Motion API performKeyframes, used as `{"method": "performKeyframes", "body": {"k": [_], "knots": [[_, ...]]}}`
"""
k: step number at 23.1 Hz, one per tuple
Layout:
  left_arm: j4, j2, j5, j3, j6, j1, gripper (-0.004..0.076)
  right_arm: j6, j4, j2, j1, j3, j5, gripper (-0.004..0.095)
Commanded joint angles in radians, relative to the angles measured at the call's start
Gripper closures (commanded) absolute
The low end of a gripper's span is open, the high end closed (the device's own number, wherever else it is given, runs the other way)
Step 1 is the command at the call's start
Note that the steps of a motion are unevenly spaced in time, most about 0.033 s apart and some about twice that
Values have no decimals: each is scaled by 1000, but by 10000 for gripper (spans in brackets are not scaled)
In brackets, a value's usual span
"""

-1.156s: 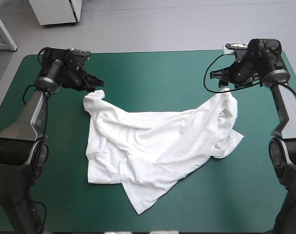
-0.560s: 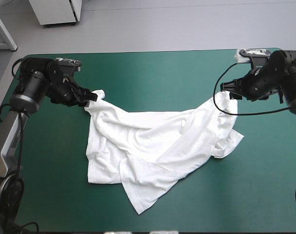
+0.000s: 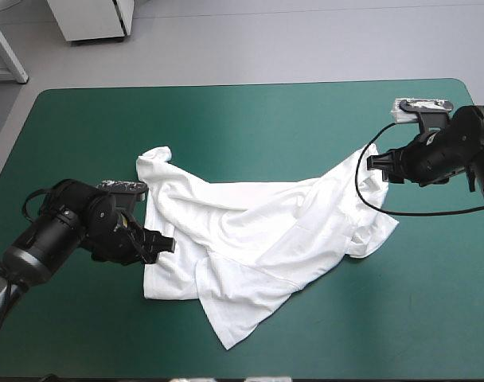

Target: Fold the cloth

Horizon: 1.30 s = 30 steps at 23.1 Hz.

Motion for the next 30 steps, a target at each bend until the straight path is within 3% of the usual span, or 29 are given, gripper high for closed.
{"method": "performKeyframes", "body": {"k": [1, 9, 16, 21, 22, 24, 25, 30], "knots": [[-9, -47, 15, 59, -40, -7, 251, -8, 2, -44, -8, -25, -3, 422], [-38, -47, -181, 228, -91, -59, 255, -8, 34, -45, -8, -25, -3, 422], [-37, -33, -330, 332, -123, -60, 318, -8, 34, -45, -8, -25, -3, 446], [-37, 70, -366, 363, -119, -60, 321, -8, 34, -46, -8, -25, -3, 467], [-37, 87, -372, 363, -119, -60, 360, -8, 37, -48, -8, -25, -3, 467], [-37, 92, -390, 363, -119, -60, 559, -8, 37, -48, -8, -25, -3, 467], [-37, 92, -395, 363, -107, -60, 717, -8, 37, -54, -8, -25, -3, 467], [-39, 92, -408, 363, -99, -60, 733, -8, 50, -126, 25, 64, -3, 467]]}}
